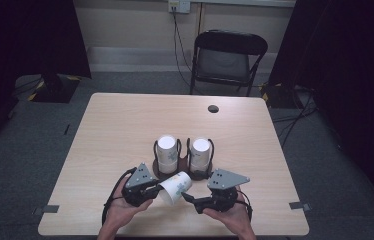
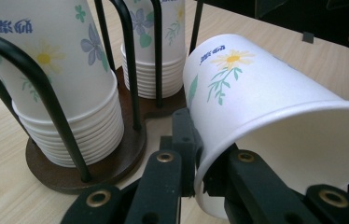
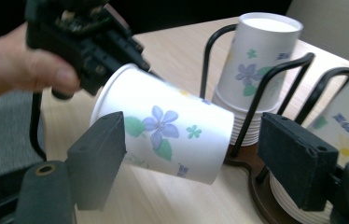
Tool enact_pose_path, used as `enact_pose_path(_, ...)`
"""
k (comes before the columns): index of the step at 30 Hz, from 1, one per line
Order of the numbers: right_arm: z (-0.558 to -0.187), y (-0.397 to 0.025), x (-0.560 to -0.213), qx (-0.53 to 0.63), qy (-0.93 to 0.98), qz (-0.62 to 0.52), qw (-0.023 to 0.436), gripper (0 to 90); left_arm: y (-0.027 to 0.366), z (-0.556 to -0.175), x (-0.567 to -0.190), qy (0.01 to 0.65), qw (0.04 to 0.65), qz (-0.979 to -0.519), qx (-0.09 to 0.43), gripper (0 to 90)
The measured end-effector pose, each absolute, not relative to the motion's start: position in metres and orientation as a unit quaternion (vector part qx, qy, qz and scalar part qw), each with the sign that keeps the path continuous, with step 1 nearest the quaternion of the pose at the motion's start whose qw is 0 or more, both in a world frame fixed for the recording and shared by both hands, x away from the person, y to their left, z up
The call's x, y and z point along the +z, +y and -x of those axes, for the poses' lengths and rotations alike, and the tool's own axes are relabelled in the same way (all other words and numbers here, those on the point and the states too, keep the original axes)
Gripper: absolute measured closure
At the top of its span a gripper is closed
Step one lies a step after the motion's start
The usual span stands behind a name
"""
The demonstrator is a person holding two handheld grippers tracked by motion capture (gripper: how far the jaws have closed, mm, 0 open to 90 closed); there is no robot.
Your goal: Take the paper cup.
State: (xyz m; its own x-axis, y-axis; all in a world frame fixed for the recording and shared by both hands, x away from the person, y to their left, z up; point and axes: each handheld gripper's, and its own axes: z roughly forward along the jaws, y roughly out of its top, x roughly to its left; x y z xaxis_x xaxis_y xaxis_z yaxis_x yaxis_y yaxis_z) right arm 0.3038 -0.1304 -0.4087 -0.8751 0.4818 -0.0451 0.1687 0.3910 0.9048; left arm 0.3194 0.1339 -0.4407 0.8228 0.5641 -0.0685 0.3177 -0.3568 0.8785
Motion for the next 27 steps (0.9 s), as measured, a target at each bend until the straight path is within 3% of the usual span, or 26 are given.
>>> enact_pose_path(14, -0.303, -0.103, -0.407, 0.462, 0.867, -0.088, 0.165, 17.1, 0.134, -0.33, -0.433, 0.239, 0.477, -0.843, 0.073, 86.3)
enact_pose_path(27, -0.305, -0.092, -0.417, 0.409, 0.884, -0.059, 0.22, 10.9, 0.133, -0.344, -0.432, 0.283, 0.465, -0.838, 0.036, 86.9)
